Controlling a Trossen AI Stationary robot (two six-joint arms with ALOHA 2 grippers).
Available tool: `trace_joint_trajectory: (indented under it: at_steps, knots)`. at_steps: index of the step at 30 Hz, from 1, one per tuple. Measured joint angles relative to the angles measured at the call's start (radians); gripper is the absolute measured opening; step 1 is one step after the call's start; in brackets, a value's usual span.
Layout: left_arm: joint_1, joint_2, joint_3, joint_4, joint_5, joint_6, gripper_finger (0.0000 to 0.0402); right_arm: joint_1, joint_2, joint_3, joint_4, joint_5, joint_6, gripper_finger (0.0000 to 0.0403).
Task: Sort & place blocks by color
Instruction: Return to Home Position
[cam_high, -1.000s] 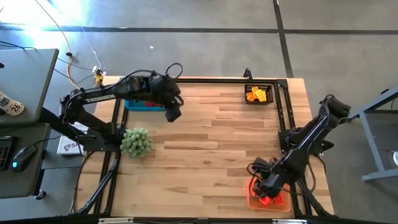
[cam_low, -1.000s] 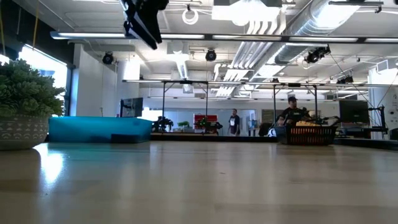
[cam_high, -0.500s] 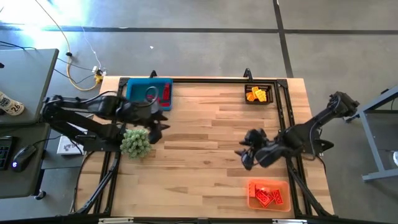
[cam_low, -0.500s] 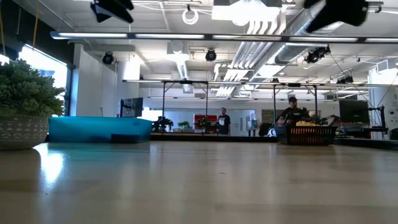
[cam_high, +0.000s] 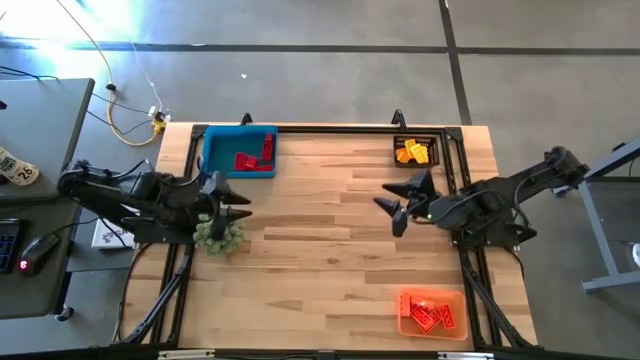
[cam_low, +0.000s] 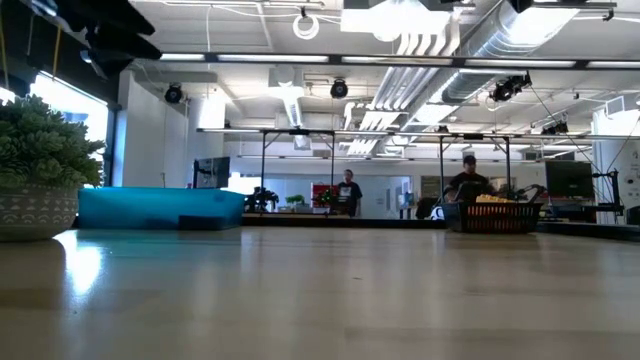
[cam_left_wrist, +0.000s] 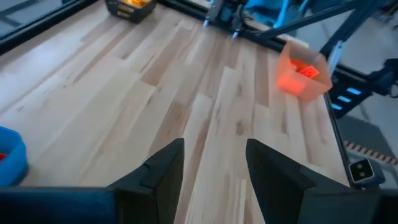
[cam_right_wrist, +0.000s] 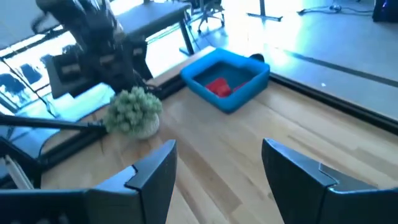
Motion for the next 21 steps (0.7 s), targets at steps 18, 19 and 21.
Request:
trace_joint_trajectory:
  at_steps: [18, 19, 21]
  knots:
    - [-0.017, -0.447, -0.433, 0.235, -0.113, 0.155, 0.0161, -0.012, -0.064, 0.0, -0.018, 0.038, 0.07, 0.022]
    - [-0.017, -0.467, -0.452, 0.245, -0.117, 0.161, 0.0161, -0.012, -0.064, 0.0, -0.026, 0.038, 0.068, 0.022]
    - [-0.017, -0.503, -0.484, 0.263, -0.121, 0.176, 0.0161, -0.013, -0.064, 0.0, -0.051, 0.047, 0.057, 0.022]
